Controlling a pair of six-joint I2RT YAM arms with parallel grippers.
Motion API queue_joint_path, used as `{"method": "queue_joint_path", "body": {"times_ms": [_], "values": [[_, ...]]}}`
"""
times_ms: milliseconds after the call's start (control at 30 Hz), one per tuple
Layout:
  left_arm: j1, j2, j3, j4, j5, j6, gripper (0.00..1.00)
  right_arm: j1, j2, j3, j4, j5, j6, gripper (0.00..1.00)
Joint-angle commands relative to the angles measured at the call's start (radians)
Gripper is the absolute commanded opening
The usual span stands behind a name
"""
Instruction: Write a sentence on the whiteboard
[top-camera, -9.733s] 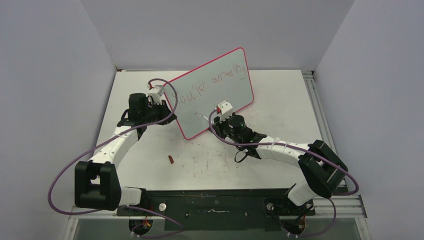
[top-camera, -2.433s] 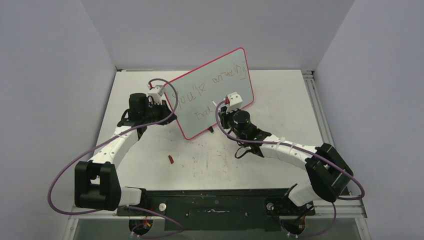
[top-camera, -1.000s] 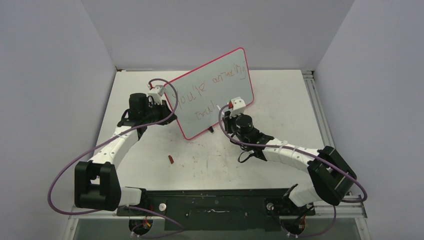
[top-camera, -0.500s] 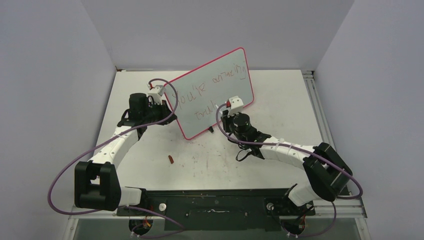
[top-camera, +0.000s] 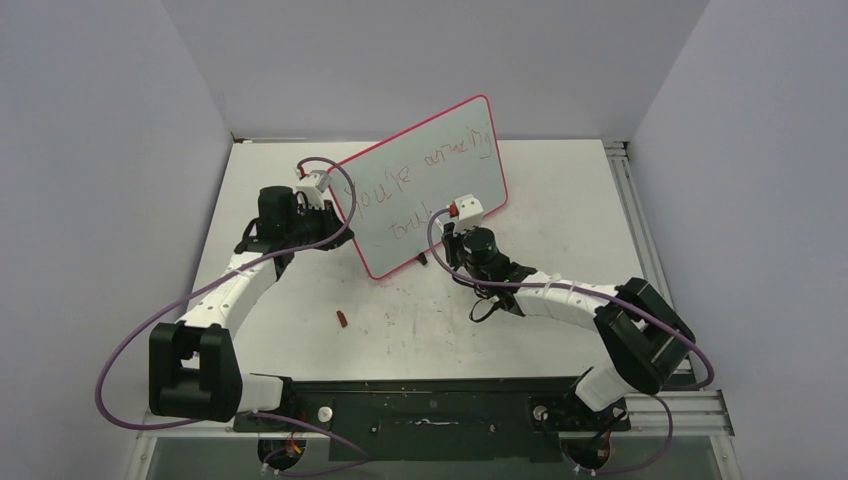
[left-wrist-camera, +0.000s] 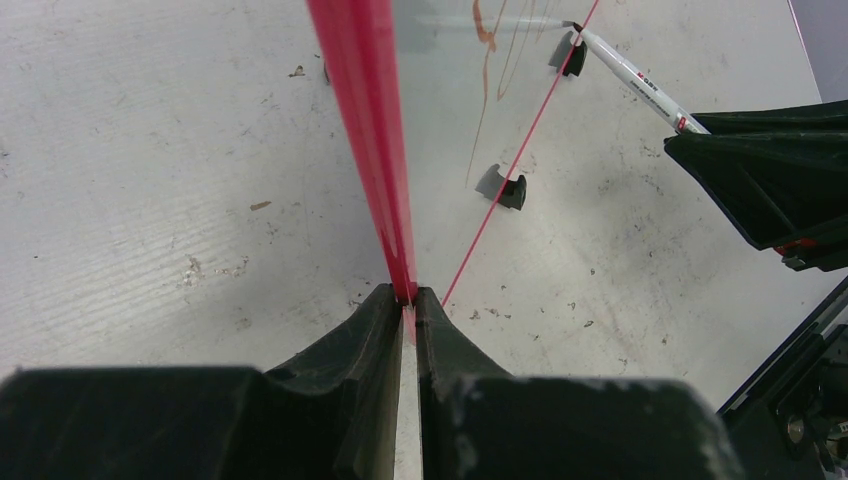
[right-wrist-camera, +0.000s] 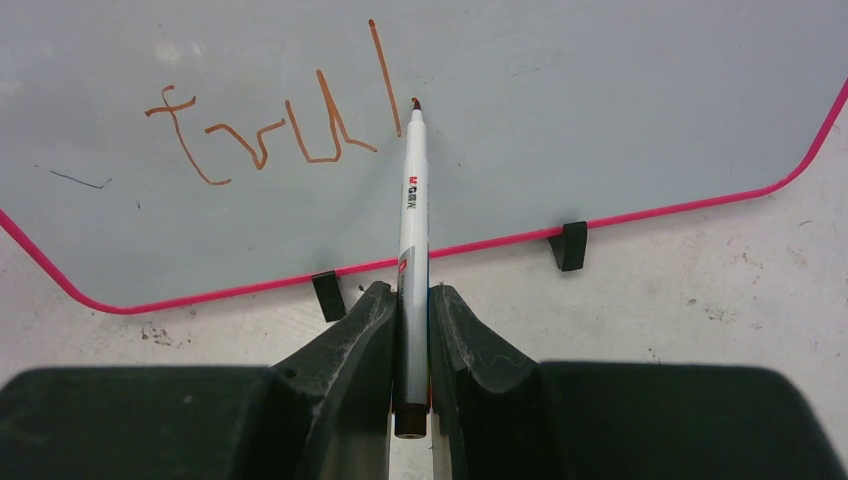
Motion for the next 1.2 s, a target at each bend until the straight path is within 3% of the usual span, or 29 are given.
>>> {"method": "queue_joint_path", "body": {"times_ms": [0, 667, 1167], "values": [[-0.015, -0.027, 0.046, 0.008, 0.028, 0.003, 0.07, -0.008, 0.009, -0.005, 0.054, 0.014, -0.009, 0.05], [-0.016, -0.027, 0.046, 0.008, 0.028, 0.002, 0.07, -0.012, -0.103, -0.031, 0.019, 0.061, -0.022, 0.05], [-0.016, -0.027, 0.045, 0.006, 0.027, 0.003, 0.07, -0.05, -0.006, 0.041, 0.063, 0.039, -0.04, 0.05]]}}
